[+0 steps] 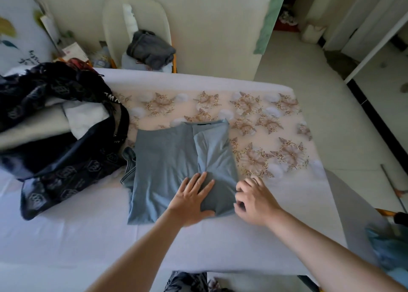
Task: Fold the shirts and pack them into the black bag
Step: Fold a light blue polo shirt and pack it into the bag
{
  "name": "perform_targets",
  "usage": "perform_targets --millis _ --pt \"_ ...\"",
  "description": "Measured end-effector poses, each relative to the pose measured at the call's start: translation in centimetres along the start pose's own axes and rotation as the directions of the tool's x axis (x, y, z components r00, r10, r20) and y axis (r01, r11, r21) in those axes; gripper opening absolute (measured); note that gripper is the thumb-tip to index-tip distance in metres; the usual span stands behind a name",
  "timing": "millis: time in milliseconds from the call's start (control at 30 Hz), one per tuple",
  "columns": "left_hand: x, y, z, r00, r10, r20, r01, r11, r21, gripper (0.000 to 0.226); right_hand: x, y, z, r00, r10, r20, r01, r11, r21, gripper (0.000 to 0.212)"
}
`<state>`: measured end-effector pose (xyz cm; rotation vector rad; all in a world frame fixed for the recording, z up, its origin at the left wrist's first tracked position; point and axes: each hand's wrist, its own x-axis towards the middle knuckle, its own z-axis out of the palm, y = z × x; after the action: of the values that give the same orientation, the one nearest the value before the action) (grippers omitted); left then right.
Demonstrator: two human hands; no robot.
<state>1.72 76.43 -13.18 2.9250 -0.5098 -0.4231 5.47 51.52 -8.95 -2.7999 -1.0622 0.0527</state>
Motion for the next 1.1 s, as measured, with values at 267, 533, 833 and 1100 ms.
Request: perform_targets --millis 267,533,833,1100 --pt "-5.4 -5.4 -1.6 0.736 -0.579 -0.351 0.441 0.803 -0.401 0.052 9.3 -7.2 0.1 0.994 -0.085 0.068 0.073 0.983 0.168 0.015" --pt "-7.6 -11.9 -4.2 0.442 -0.885 -0.144 0.587 0.407 -0.700 0.043 20.9 -14.9 0.4 0.954 -0.157 0.256 0.070 0.945 0.321 0.040" --pt "-7.9 -15.5 -3.1 0.384 -0.920 -0.082 0.641 0.329 -0.693 0.009 30.5 -17.6 2.9 0.923 -0.142 0.359 0.060 0.971 0.230 0.055" --pt "-8.8 -16.1 -2.6 0.465 -0.885 0.009 0.722 0.373 -0.583 0.023 32.2 -20.1 3.1 0.938 -0.237 0.252 0.230 0.972 0.055 0.051"
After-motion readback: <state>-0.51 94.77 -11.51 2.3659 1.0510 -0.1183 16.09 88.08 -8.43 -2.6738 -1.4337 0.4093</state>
